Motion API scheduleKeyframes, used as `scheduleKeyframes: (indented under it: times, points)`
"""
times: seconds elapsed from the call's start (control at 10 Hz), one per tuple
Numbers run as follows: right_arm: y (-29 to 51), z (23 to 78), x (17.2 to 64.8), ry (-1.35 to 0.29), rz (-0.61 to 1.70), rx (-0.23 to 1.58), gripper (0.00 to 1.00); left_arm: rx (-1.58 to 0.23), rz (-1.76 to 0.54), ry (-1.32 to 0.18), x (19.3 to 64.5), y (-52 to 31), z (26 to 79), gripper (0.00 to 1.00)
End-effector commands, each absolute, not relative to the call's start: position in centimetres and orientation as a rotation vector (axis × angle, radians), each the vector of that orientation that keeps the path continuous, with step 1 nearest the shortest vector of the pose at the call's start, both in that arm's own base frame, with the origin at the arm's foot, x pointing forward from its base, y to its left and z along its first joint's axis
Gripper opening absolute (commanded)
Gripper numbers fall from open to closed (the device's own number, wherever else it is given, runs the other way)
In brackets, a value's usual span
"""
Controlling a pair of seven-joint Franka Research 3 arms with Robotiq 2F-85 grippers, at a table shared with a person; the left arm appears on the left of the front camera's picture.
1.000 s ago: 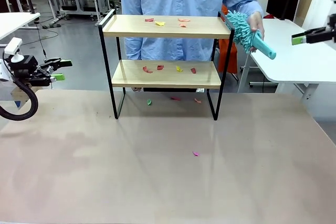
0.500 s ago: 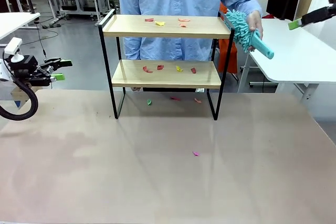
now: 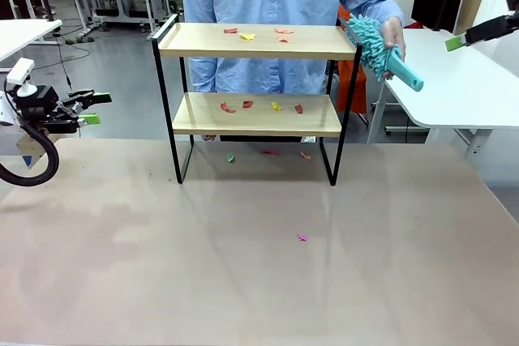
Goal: Clean the shelf.
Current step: Pick up the Duster handed by the human.
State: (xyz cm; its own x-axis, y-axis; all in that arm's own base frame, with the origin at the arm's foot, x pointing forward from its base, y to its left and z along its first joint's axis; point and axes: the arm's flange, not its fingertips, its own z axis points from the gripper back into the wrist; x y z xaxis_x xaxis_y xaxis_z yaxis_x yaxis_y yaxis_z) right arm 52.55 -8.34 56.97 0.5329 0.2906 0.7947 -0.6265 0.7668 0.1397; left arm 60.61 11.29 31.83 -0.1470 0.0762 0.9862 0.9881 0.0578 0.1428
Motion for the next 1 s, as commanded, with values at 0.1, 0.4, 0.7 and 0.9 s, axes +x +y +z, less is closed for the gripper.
scheduleKeyframes:
  times: [0.1,0.4,0.7,0.9]
  points:
    - [-3.0,61.1,50.8,-0.817,0.535,0.194,1.00,-1.148,-1.247,-1.412,60.5,11.3,32.1,1.00]
    - [3.6,62.6,49.9,-0.684,0.492,0.206,1.00,-1.148,-1.247,-1.412,60.5,11.3,32.1,1.00]
    - [6.4,61.6,49.4,-0.590,0.399,0.116,1.00,-1.148,-1.247,-1.412,60.5,11.3,32.1,1.00]
    - [7.0,59.9,49.8,-0.563,0.385,0.131,1.00,-1.148,-1.247,-1.412,60.5,11.3,32.1,1.00]
